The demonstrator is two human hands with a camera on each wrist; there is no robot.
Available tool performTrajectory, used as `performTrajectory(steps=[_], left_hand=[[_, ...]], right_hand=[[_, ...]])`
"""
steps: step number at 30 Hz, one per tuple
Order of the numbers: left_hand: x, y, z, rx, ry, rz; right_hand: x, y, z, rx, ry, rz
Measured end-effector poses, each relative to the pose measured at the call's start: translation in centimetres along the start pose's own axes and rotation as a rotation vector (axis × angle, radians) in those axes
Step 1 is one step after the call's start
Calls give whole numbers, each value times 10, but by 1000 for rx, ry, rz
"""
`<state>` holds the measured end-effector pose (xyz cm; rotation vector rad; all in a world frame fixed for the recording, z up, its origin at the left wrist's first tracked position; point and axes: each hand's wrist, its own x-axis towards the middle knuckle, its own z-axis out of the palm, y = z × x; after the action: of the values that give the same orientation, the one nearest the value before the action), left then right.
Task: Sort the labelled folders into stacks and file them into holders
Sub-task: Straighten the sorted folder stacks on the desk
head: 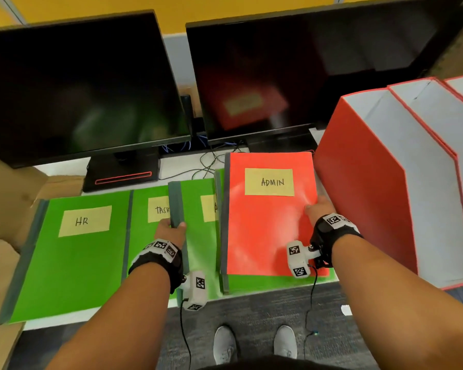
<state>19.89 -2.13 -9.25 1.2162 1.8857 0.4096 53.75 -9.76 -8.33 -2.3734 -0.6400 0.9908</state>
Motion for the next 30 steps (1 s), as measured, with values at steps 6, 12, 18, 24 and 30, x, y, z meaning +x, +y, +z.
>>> performTrajectory(steps=[6,12,18,24,30], left_hand=[[4,-14,6,-101,-133,160],[1,-10,13,-58,-157,150],[3,-17,8,-78,-86,142],[1,-19,4,-85,-138,86],[-9,7,12,-97,-360,1]], right_hand=[[7,4,0,-42,0,54],[13,16,-4,-44,29,93],[14,21,-6,-43,65,167],[6,19,-5,-33,63,138],[-11,-3,11,-90,-43,51]])
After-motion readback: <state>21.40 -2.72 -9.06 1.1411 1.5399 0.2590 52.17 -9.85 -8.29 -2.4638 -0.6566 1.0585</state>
